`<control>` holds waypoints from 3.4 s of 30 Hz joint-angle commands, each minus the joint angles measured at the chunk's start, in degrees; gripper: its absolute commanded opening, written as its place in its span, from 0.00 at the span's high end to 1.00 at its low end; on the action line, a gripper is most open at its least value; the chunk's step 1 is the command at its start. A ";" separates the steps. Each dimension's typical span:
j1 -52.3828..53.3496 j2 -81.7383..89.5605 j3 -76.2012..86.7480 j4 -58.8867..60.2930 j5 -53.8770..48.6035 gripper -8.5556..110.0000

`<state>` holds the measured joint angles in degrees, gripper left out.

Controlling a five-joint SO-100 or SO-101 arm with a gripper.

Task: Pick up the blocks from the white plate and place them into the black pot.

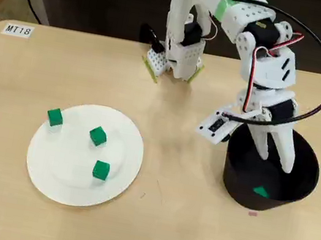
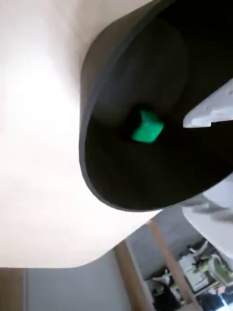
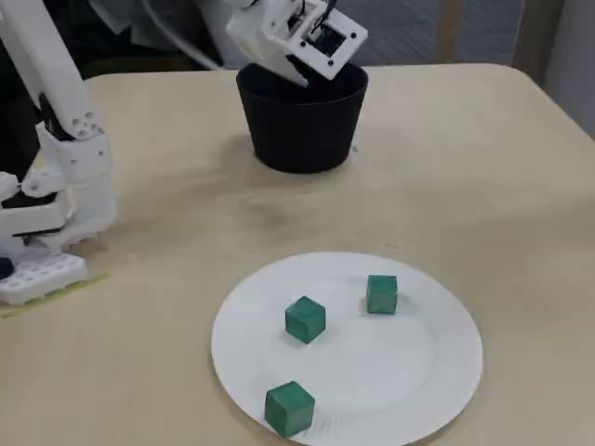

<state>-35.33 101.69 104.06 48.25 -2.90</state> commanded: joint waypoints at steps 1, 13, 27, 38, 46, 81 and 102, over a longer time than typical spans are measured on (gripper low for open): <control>1.49 1.49 -3.60 2.29 -1.23 0.88; 24.35 -7.12 -28.21 35.16 1.32 0.95; 58.45 -5.27 -19.34 46.58 13.97 0.95; 61.96 8.00 10.37 21.27 17.05 0.95; 62.67 6.50 12.66 16.79 17.23 0.80; 61.08 -12.04 4.13 4.83 11.34 0.68; 62.58 -14.59 1.85 4.92 15.29 0.94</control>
<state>26.72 86.31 108.46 53.17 11.78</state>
